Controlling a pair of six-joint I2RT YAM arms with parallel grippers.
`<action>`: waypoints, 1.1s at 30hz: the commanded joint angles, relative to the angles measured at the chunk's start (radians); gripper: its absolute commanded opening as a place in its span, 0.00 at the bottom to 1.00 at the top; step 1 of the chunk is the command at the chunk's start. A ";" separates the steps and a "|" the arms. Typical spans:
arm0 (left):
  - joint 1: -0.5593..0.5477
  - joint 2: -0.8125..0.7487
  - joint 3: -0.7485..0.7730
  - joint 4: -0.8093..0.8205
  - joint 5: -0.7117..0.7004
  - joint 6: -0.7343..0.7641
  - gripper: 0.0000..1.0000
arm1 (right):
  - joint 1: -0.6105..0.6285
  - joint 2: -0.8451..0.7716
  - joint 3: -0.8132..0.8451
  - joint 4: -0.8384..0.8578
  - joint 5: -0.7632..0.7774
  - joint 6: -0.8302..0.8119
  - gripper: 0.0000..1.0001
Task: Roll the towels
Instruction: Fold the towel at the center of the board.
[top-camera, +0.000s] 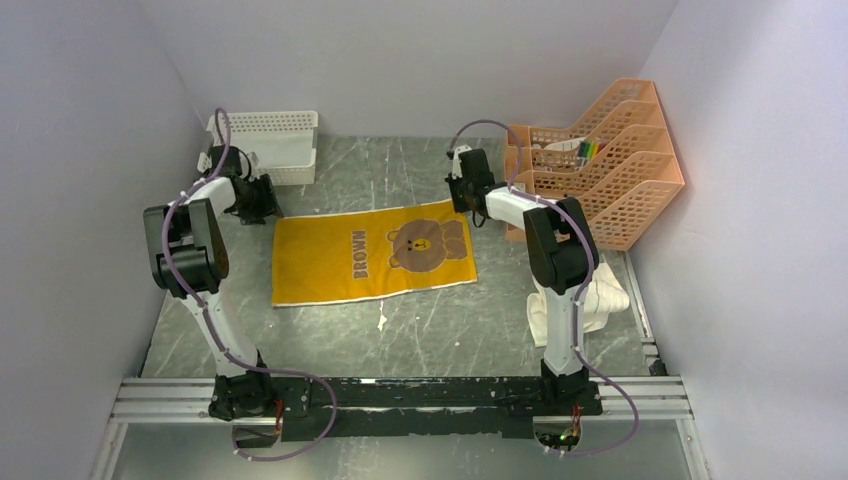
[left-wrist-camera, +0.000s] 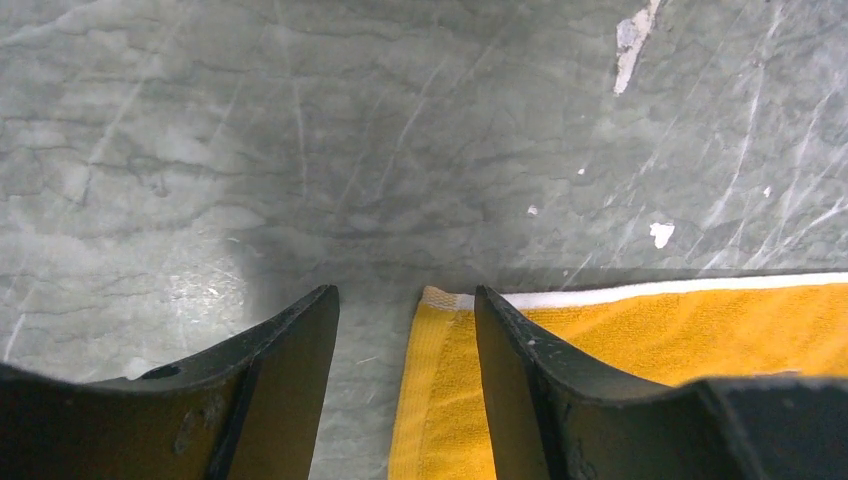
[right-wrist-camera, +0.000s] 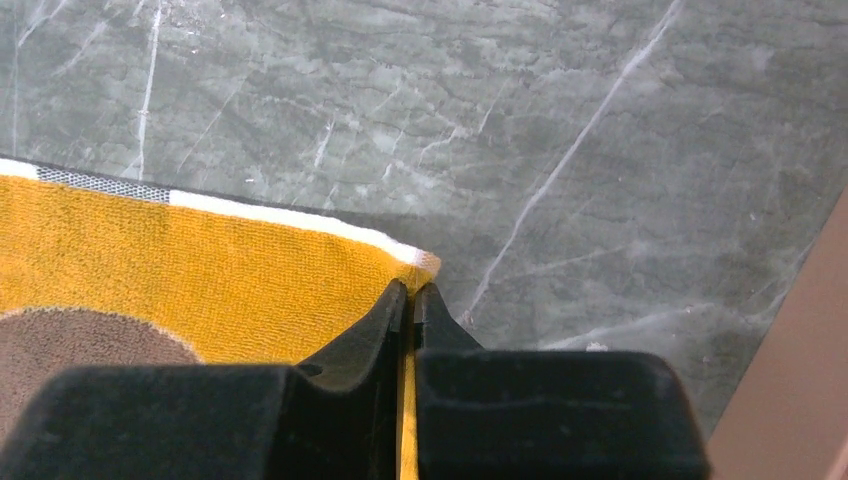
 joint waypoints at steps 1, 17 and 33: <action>-0.062 0.027 -0.036 -0.076 -0.069 0.013 0.64 | -0.011 -0.058 -0.020 0.006 0.010 0.008 0.00; -0.112 -0.037 -0.146 -0.046 -0.136 -0.063 0.51 | -0.037 -0.078 -0.035 0.020 -0.010 0.016 0.00; -0.143 0.063 0.010 -0.028 -0.132 -0.072 0.29 | -0.053 -0.104 -0.054 0.015 -0.029 0.028 0.00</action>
